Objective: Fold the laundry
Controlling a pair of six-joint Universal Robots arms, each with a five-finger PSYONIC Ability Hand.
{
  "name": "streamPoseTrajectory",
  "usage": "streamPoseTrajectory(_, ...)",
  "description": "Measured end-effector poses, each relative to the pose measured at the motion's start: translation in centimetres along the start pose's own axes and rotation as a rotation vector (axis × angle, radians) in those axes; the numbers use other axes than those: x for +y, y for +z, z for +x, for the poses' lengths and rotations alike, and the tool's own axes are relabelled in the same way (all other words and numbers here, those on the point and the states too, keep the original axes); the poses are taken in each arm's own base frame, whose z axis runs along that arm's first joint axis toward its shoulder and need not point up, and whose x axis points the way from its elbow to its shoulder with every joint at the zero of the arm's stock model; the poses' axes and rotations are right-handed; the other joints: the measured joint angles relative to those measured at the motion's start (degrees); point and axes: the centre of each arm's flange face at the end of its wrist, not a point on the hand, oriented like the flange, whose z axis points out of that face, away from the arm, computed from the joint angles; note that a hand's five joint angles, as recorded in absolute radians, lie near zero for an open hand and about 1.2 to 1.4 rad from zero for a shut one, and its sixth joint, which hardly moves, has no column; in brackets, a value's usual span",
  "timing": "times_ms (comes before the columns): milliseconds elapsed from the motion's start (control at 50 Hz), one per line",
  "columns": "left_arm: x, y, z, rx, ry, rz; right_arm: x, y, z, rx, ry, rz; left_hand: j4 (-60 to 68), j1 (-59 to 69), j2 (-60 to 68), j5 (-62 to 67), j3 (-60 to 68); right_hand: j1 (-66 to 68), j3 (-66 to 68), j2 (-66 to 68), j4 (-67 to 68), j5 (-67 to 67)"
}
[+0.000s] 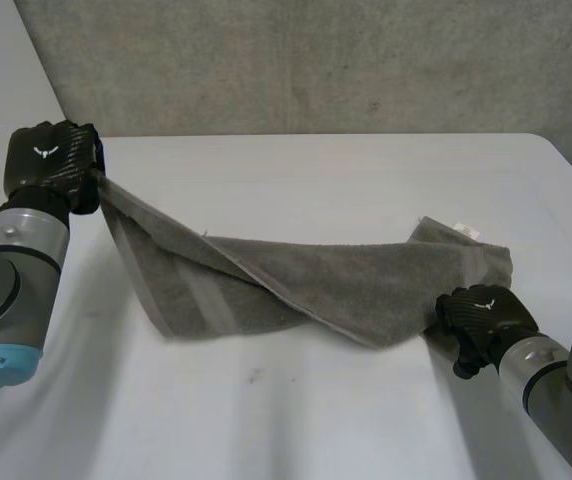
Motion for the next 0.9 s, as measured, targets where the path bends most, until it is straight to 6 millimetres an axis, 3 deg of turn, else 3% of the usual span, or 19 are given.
streamPoseTrajectory(280, 0.4, -0.2, 0.1, 0.004, 0.001, -0.014, 1.2, 2.2, 0.6, -0.006, 0.03, -0.006, 0.0, 0.0, 0.0, 0.0, 0.0, -1.7, -2.6, -2.1, -2.9, -2.1)
streamPoseTrajectory(900, 0.6, -0.5, 0.2, 0.007, 0.0, -0.025, 1.2, 4.0, 1.0, 0.012, 0.03, 0.026, 0.0, 0.0, 0.0, 0.0, 0.0, -1.5, 1.7, 1.2, 1.3, -0.5)
